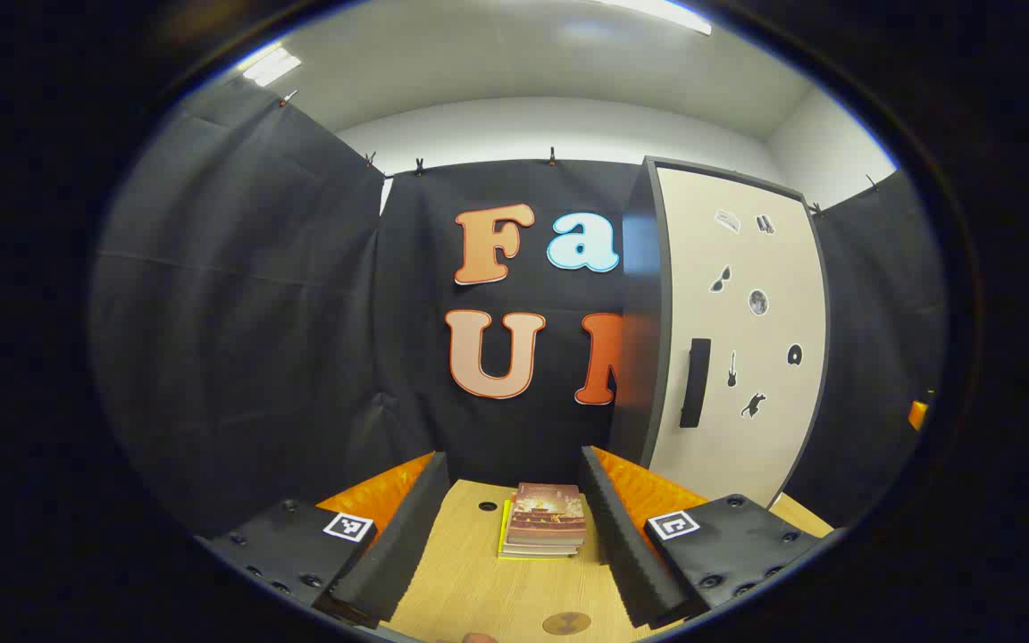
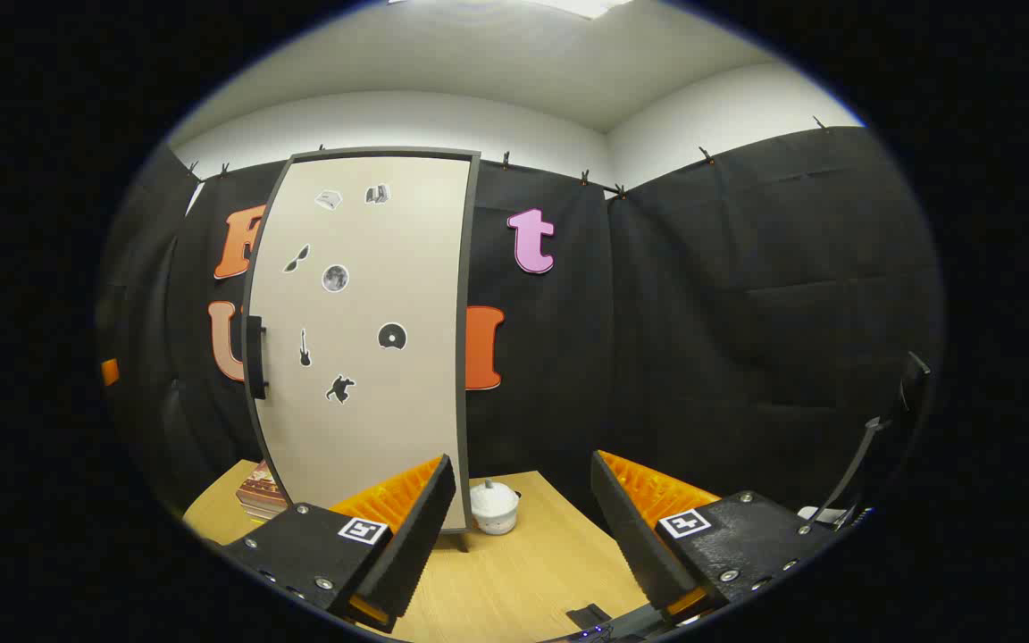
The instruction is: Open the cabinet door with the right hand, grasp the bottle in the cabinet with the left hand and place it on the coaster, then close the cabinet door with the right hand.
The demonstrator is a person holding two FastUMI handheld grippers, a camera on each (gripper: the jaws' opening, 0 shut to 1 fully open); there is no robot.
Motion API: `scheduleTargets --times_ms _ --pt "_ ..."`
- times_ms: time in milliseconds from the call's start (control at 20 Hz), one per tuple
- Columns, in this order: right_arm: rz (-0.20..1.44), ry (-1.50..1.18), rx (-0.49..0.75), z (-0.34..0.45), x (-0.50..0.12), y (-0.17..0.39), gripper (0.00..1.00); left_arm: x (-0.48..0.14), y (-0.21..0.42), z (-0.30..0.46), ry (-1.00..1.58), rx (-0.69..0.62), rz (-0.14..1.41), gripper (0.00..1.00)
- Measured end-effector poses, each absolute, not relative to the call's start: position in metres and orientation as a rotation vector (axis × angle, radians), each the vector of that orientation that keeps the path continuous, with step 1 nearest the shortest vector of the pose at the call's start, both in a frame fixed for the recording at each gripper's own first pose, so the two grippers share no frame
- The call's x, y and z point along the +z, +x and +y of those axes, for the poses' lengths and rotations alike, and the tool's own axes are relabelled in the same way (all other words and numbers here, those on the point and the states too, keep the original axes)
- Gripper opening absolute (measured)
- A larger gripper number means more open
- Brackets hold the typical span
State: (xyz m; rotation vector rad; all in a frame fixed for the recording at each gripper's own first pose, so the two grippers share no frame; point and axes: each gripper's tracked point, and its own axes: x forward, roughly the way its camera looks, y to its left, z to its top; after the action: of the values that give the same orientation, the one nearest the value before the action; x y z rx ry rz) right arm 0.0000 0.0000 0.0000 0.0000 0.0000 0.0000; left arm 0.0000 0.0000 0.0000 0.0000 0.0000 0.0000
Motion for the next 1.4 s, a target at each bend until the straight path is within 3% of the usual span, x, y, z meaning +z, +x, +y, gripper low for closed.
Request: scheduleTargets --times_ms 100,550,600,850,1100,1300,1400 --pt "0.005 0.003 0.007 -0.007 -0.002 0.000 0.95 -0.001 -0.006 -0.005 -0.013 -0.001 0.007 0.96" --pt "0.015 0.012 0.013 0.009 -0.006 -0.005 0.95 0.005 -0.010 0.017 0.029 0.022 -0.002 0.99" --pt "0.019 0.018 0.008 0.012 -0.008 -0.007 0.95 0.009 -0.007 0.017 0.029 0.012 -0.006 0.96" --pt "0.038 0.039 -0.009 0.029 -0.010 -0.015 0.95 0.017 0.003 0.028 0.057 -0.016 -0.021 0.99" --pt "0.017 0.055 -0.004 0.056 0.005 -0.013 0.95 0.022 0.006 0.038 0.060 -0.024 -0.041 0.93" --pt "0.018 0.053 0.053 0.094 0.013 -0.006 0.95 0.021 0.007 0.038 0.055 -0.039 -0.041 0.99" --pt "0.020 0.052 0.076 0.113 0.014 -0.001 0.95 0.021 0.009 0.040 0.059 -0.039 -0.043 0.93"
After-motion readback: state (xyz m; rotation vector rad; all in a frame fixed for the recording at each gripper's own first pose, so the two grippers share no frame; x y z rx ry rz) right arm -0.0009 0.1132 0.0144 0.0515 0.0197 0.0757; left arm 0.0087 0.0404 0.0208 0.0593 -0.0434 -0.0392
